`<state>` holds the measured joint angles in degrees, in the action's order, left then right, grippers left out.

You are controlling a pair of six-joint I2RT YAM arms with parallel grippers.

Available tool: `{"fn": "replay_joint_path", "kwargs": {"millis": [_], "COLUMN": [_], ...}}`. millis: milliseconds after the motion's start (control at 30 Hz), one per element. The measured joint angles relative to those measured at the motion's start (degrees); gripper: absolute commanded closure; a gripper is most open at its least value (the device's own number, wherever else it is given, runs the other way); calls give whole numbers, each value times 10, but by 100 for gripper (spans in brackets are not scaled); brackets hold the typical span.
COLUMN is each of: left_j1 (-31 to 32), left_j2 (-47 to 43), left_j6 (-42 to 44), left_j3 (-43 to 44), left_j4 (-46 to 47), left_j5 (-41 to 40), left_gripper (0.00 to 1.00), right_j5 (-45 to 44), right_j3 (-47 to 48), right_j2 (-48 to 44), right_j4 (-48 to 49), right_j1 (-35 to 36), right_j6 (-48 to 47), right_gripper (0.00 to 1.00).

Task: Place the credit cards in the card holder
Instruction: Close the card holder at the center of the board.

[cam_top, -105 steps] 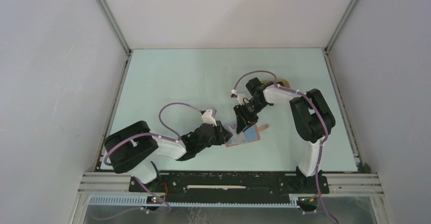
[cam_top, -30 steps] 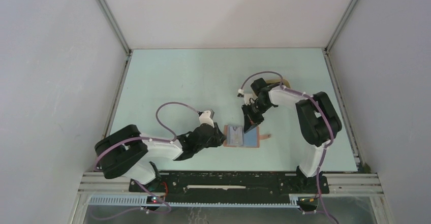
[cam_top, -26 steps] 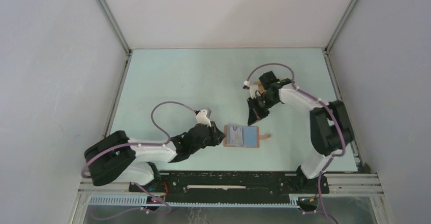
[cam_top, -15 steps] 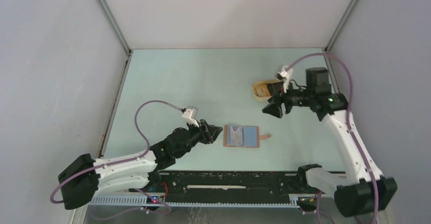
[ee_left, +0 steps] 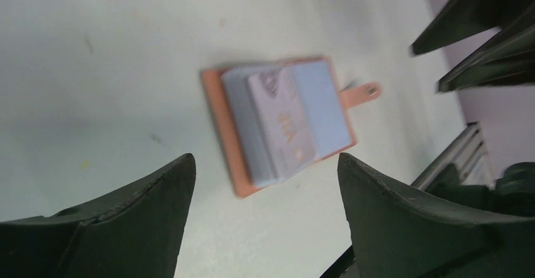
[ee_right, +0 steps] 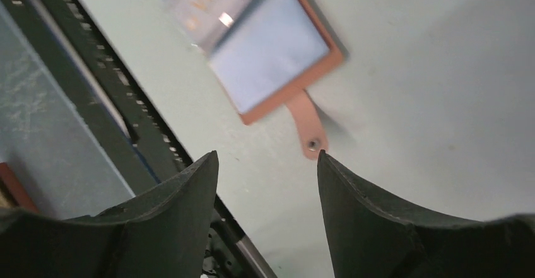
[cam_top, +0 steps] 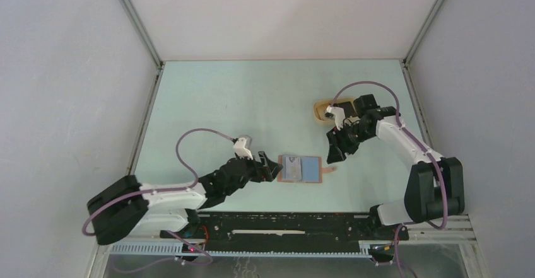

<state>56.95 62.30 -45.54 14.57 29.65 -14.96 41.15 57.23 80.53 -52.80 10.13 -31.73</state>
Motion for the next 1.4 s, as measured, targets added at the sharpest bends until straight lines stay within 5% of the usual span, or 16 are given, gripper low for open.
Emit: {"fn": "replay_joint_path", "kwargs": {"millis": [200,533,1067,1267,1400], "left_j1": [0,2,3,3,3], "left_j2": [128,177,226,233,235], "left_j6": [-60,-90,-105,-110,-111], "left_j3": [1,20,28,32,32], "left_j4": [16,56,116,121,127], "left_j5": [29,45,60,61,62], "left_gripper": [14,19,21,21,20], "right_j5": [-96,-105,-77,-79,-82], "right_j3": [-1,-1,20,26,30], "right_j2": [47,143,209,211,209], "right_j4": [7,1,-7,0,5], "right_j1": [4,9,26,27,25], "right_j6": [12,12,33,51,60], "right_gripper": [32,38,69,100,100]}}
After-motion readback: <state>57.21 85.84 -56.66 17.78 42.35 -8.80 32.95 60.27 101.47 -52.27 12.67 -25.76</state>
